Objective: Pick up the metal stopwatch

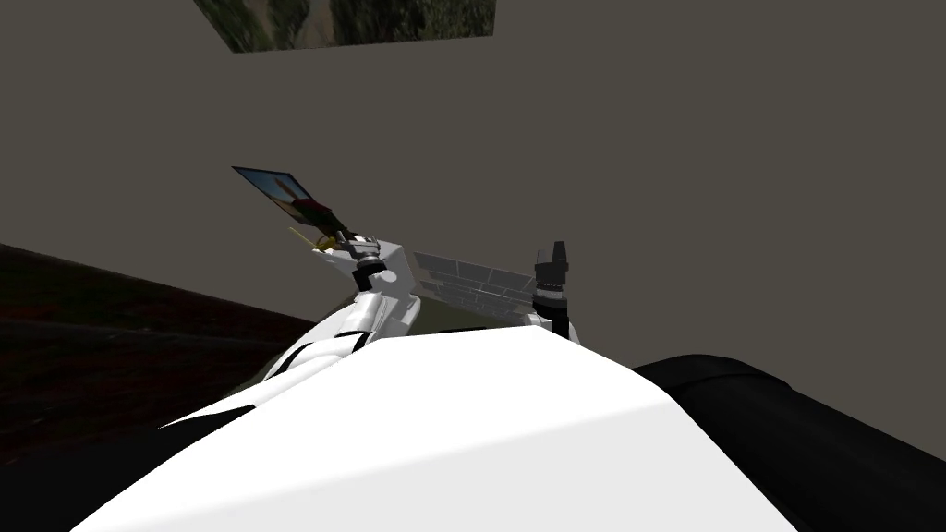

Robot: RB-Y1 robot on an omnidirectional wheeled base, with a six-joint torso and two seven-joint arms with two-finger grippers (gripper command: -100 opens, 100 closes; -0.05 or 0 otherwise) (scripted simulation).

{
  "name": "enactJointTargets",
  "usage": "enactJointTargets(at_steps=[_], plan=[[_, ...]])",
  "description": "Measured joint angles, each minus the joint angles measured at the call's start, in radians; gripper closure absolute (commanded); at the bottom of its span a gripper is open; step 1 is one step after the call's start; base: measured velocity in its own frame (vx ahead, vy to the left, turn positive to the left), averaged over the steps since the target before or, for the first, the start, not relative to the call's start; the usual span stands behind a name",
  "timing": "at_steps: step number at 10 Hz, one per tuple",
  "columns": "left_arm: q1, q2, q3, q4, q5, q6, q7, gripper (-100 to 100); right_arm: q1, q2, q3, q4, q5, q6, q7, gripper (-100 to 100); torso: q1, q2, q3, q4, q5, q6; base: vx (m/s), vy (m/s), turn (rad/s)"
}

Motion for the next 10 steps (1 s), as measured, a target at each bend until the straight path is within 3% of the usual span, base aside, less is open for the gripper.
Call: enactJointTargets(at_steps=[5,6,8,10], plan=[[-0.098,0.007,0.094,0.128,0.114,0.002,0.015,-100,0.000,0.000,0.000,0.000,0.000,0.000,0.000,0,0.001,-0.001,-0.001,0.000,0.000,0.000,0.051,0.013,-0.060],[-0.124,0.015,0.096,0.186,0.121,-0.012,0.033,-100,0.000,0.000,0.000,0.000,0.000,0.000,0.000,0,0.002,-0.001,-0.001,0.000,0.000,0.000,0.061,0.015,-0.065],[-0.159,-0.001,0.150,0.240,0.178,-0.018,0.031,-100,0.000,0.000,0.000,0.000,0.000,0.000,0.000,0,0.002,-0.004,-0.002,-0.001,0.000,0.000,0.093,0.035,-0.072],[-0.192,0.008,0.182,0.303,0.215,-0.027,0.053,-100,0.000,0.000,0.000,0.000,0.000,0.000,0.000,0,0.003,-0.002,-0.001,0.000,0.001,0.000,0.084,0.046,-0.062]])
